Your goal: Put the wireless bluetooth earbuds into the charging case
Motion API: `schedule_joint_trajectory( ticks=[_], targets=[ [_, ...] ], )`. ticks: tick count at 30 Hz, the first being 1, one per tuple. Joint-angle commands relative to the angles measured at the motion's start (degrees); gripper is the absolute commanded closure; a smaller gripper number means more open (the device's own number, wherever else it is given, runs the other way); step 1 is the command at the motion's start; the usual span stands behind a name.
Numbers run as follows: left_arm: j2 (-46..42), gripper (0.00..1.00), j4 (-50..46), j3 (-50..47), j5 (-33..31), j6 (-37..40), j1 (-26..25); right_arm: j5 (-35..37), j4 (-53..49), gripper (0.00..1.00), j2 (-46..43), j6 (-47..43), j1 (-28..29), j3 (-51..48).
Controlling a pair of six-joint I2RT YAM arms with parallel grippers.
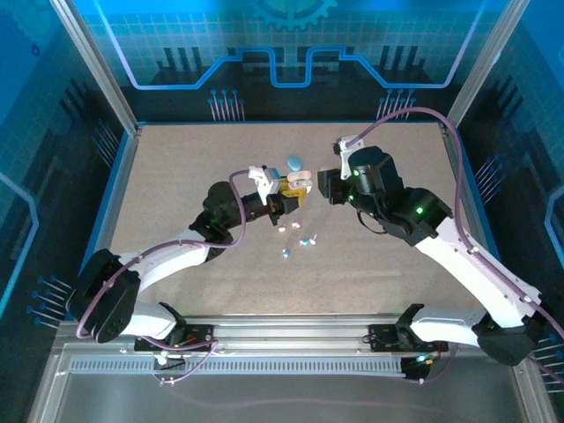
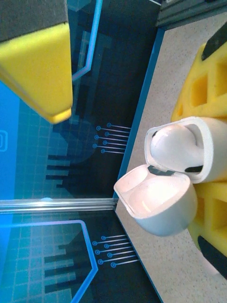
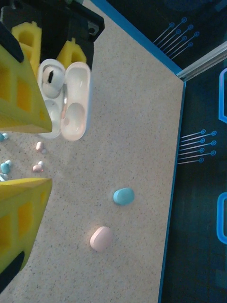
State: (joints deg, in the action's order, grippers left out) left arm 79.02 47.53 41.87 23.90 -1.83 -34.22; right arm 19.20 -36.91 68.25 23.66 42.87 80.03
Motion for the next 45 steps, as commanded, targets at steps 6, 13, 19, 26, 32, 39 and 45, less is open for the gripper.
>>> schedule_joint_trajectory(
  ticks=[6, 13, 19, 26, 32, 39, 45],
  targets=[
    [-2.9, 0.79, -1.0, 0.3, -6.6, 2.8, -0.4, -0.6, -0.9, 0.68, -0.8, 5.1, -5.5, -4.8],
    [-6.2, 0.79, -3.3, -1.7, -16.0, 6.2, -0.2, -14.7, -0.5, 0.66, 0.0, 9.6, -11.4, -16.9],
    [-9.7, 0.79, -4.2, -3.6, -20.3, 8.1, 1.1, -28.2, 1.8, 0.62, 12.5, 12.8, -10.0, -20.9],
    [-13.6, 0.79, -6.5, -4.6, -20.5, 8.9, 2.4, -25.7, -0.6, 0.6, 28.8, 10.8, -5.2, -14.3],
    [-15.1, 0.79, -7.1, -5.4, -20.7, 9.0, 2.8, -23.7, -2.0, 0.58, 35.0, 10.3, -4.8, -11.3],
    [-14.9, 0.79, -7.1, -5.5, -20.6, 9.0, 2.9, -22.8, -2.5, 0.61, 38.1, 10.0, -3.9, -11.4],
    [-14.5, 0.79, -7.0, -5.2, -20.6, 8.8, 3.0, -20.8, -3.0, 0.65, 38.4, 9.5, -3.9, -12.3]
  ],
)
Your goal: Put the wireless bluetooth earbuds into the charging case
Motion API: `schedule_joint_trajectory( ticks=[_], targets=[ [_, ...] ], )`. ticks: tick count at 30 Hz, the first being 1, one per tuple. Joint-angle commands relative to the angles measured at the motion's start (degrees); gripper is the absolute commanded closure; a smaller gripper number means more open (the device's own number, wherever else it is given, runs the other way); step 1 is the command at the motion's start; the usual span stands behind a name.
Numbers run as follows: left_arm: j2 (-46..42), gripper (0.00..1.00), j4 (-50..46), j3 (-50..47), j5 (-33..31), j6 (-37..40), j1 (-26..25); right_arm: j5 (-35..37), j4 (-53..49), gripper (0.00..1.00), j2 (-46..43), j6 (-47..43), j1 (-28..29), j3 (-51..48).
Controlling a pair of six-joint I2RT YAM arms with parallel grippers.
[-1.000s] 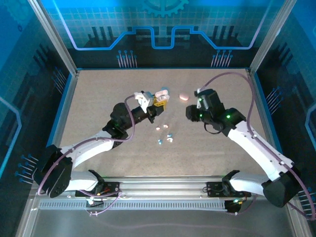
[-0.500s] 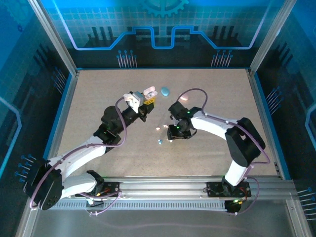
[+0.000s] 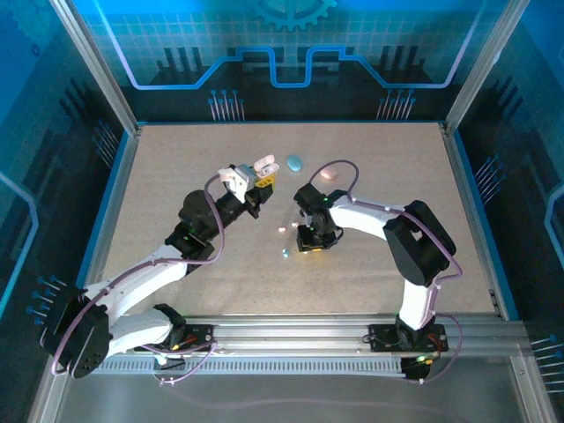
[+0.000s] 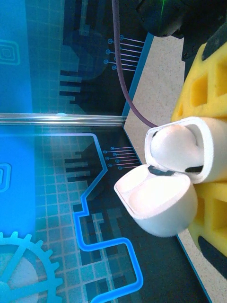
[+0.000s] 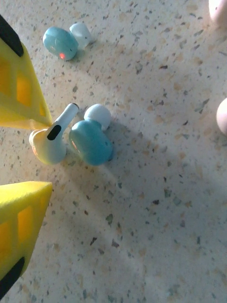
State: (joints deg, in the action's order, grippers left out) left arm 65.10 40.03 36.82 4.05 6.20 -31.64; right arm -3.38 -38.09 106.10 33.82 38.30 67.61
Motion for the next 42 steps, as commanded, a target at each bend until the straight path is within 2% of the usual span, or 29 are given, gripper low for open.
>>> schedule_joint_trajectory(
  ticks=[1, 6, 14, 22, 30, 33, 37, 42],
  targets=[
    [-0.6, 0.79, 0.5, -0.2, -0.7, 0.7, 0.4, 2.3, -2.3, 0.66, 0.5, -0.8, 0.6, 0.1],
    [-0.5, 0.79, 0.5, -0.1, -0.6, 0.6, 0.4, 4.1, -3.5, 0.67, -1.3, -1.3, 0.0, -1.7],
    [-0.1, 0.79, 0.7, 0.0, -0.4, 0.2, 0.4, 1.0, -0.4, 0.7, -9.0, -1.6, -3.5, -10.1],
    [0.6, 0.79, 0.9, 0.2, 0.0, -0.4, 0.4, 1.4, -0.2, 0.7, -14.1, 0.8, -6.3, -16.5],
    [0.3, 0.79, 0.8, 0.2, 0.1, -0.4, 0.4, 1.7, -2.3, 0.65, -17.1, 0.1, -6.4, -12.1],
    [-0.1, 0.79, 0.8, 0.1, -0.1, -0.3, 0.4, 1.3, -3.2, 0.61, -15.3, -0.2, -5.7, -10.1],
    [-0.2, 0.79, 1.0, -0.1, -0.1, -0.3, 0.4, 4.3, -5.3, 0.54, -11.8, 0.4, -3.2, -7.2],
    [-0.1, 0.79, 1.2, -0.1, 0.1, -0.2, 0.4, 6.4, -7.3, 0.53, -7.4, 2.2, -1.1, -4.2]
  ],
)
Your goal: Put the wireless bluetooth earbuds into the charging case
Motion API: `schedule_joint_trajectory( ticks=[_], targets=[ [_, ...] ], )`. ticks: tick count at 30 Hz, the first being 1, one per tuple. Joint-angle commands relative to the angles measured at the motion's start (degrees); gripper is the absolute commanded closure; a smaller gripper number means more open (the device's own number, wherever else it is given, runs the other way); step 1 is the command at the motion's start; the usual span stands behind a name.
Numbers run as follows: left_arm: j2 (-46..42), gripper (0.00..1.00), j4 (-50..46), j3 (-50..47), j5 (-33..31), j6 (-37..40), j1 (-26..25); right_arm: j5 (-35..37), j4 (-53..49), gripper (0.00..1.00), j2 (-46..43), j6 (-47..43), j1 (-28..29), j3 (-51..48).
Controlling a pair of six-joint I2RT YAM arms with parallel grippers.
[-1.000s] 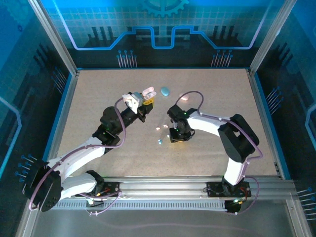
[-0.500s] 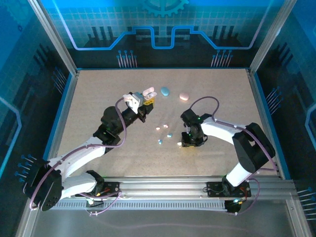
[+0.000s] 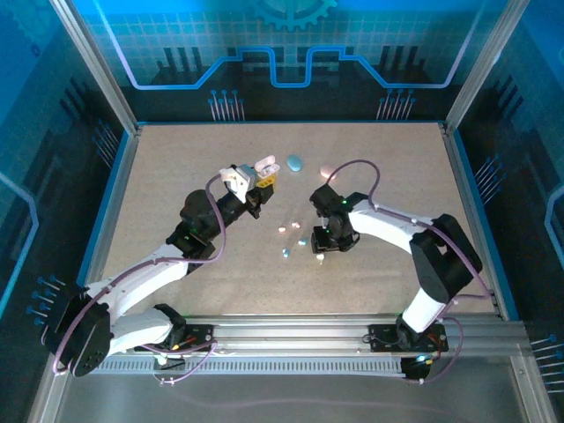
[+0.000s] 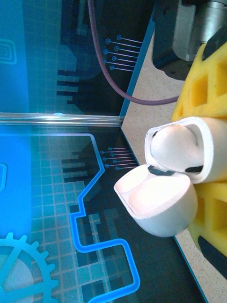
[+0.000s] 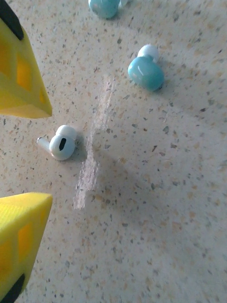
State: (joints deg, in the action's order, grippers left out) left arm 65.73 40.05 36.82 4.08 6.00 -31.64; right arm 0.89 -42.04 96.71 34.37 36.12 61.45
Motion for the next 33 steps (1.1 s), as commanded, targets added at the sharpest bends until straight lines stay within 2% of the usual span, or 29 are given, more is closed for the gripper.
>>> schedule_joint_trajectory(
  ticks=[1, 19, 33],
  targets=[
    [-0.6, 0.79, 1.2, -0.1, 0.1, 0.0, 0.4, 2.1, -3.5, 0.53, 2.8, 2.0, 1.5, 2.6],
    [-0.6, 0.79, 1.4, -0.2, 0.4, 0.0, 0.4, 2.9, -4.0, 0.63, 9.1, 4.7, 3.2, 5.2],
    [0.1, 0.79, 1.5, 0.2, 0.5, -0.4, 0.4, 4.1, -4.3, 0.62, 10.8, 2.9, 3.5, 6.5]
  ],
)
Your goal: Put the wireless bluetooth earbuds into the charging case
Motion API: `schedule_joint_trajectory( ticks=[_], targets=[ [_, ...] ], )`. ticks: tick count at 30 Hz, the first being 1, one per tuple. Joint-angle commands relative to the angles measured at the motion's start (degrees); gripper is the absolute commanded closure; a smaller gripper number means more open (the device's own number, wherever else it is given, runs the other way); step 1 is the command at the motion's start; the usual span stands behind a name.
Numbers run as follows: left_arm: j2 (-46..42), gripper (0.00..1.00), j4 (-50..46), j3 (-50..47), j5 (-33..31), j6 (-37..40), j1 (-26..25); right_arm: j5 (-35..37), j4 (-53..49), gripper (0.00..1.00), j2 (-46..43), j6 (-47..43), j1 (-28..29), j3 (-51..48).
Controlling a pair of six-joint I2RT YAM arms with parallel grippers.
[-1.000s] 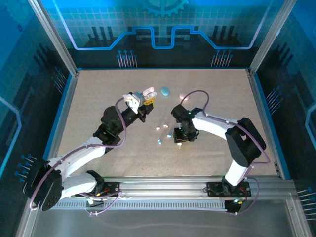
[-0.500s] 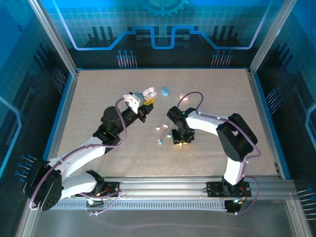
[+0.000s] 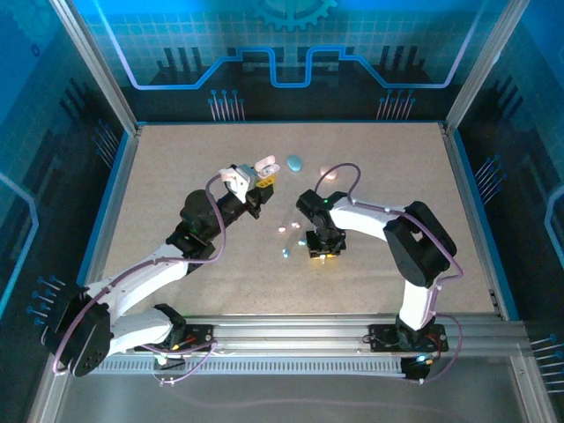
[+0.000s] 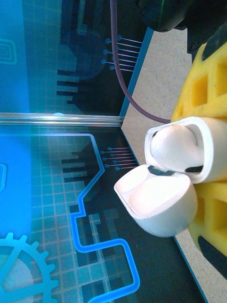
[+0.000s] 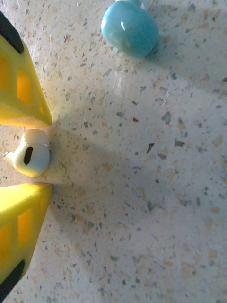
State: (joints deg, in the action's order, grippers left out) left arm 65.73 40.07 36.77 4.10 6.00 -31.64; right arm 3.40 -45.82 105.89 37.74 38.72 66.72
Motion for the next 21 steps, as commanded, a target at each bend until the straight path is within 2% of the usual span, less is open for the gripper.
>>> schedule_joint_trajectory(
  ticks=[1, 14, 21],
  targets=[
    [0.1, 0.79, 1.4, 0.2, 0.6, -0.4, 0.4, 1.7, -0.5, 0.62, 1.9, -0.5, 1.0, 1.3],
    [0.5, 0.79, 1.8, 0.2, 0.6, -0.8, 0.4, 3.0, -0.3, 0.68, 3.7, -1.1, 1.5, 1.9],
    [0.9, 0.79, 1.8, 0.3, 0.9, -1.0, 0.4, 5.9, -1.0, 0.72, -1.4, -2.5, 1.6, 1.6]
  ],
)
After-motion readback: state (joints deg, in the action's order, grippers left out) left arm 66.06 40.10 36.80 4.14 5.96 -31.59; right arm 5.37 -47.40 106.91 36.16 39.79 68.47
